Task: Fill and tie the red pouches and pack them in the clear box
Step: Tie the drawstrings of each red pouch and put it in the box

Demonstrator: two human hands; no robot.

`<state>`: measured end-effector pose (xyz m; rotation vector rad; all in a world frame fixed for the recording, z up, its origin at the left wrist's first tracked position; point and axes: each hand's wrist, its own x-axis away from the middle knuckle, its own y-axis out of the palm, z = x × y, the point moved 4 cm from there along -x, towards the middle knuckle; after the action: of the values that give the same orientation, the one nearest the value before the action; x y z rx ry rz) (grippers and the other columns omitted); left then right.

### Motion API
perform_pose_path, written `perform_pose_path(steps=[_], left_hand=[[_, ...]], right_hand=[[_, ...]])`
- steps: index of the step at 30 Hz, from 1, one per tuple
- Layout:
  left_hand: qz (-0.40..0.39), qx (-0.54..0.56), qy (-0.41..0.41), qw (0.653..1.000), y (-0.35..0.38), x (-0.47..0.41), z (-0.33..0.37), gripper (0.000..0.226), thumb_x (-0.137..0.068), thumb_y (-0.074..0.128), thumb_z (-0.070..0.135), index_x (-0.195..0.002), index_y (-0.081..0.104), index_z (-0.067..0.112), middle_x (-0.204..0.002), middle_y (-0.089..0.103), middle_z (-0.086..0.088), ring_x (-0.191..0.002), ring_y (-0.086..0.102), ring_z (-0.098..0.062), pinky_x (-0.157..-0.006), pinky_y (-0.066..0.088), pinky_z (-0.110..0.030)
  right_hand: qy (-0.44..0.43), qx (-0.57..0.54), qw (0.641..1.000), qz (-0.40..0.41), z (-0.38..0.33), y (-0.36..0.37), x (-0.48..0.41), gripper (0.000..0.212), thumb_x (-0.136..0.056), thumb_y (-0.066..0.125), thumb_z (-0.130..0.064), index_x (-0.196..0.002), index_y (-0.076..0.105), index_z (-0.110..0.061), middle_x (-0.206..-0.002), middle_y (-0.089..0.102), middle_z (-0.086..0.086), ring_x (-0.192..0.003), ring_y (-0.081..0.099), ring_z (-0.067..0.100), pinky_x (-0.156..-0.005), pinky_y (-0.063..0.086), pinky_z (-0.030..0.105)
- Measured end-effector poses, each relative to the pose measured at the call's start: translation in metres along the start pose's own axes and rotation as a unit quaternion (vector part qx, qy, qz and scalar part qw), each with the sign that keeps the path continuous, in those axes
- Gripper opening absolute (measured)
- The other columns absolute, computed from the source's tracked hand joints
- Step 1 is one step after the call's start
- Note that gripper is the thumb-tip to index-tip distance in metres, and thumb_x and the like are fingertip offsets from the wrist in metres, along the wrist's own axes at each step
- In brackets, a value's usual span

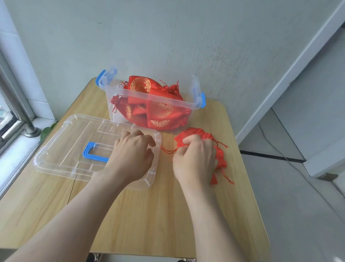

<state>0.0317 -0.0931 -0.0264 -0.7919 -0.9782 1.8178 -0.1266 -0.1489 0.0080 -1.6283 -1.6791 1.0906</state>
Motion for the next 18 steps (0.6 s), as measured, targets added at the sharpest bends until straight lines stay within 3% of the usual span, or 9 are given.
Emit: perform_pose_path(steps=[4,7,13,18], left_hand=[[0.003,0.021,0.013,1.000,0.001,0.001,0.004,0.032,-0.096,0.058,0.018,-0.123,0.073,0.024,-0.119,0.069,-0.001,-0.117,0.059,-0.031,-0.100,0.047,-0.048],[0.014,0.060,0.025,0.998,0.000,0.002,0.012,0.029,-0.094,0.059,0.017,-0.118,0.074,0.021,-0.113,0.073,-0.001,-0.113,0.063,-0.027,-0.099,0.051,-0.049],[0.013,0.061,0.049,0.997,0.002,0.003,0.024,0.028,-0.094,0.058,0.017,-0.117,0.074,0.021,-0.108,0.072,0.001,-0.109,0.064,-0.025,-0.095,0.052,-0.046],[0.010,0.093,0.052,0.994,0.002,0.003,0.028,0.027,-0.096,0.058,0.014,-0.116,0.075,0.018,-0.106,0.073,0.002,-0.105,0.066,-0.017,-0.092,0.051,-0.035]], right_hand=[[0.046,0.052,0.996,-0.061,0.022,0.000,-0.011,0.049,-0.103,0.058,-0.036,-0.148,0.045,-0.020,-0.145,0.047,0.013,-0.136,0.047,0.037,-0.106,0.042,0.050],[0.031,0.079,0.991,-0.106,0.027,0.005,-0.015,0.061,-0.103,0.061,-0.041,-0.157,0.035,-0.033,-0.149,0.043,0.012,-0.138,0.044,0.039,-0.109,0.039,0.052],[0.040,0.047,0.996,-0.069,0.029,0.013,-0.027,0.038,-0.105,0.052,-0.030,-0.139,0.066,-0.042,-0.136,0.062,0.008,-0.129,0.051,0.038,-0.106,0.042,0.047],[0.031,0.001,0.999,0.034,0.023,0.004,-0.029,0.034,-0.110,0.044,-0.023,-0.137,0.064,-0.026,-0.126,0.066,0.010,-0.121,0.057,0.039,-0.097,0.047,0.048]])
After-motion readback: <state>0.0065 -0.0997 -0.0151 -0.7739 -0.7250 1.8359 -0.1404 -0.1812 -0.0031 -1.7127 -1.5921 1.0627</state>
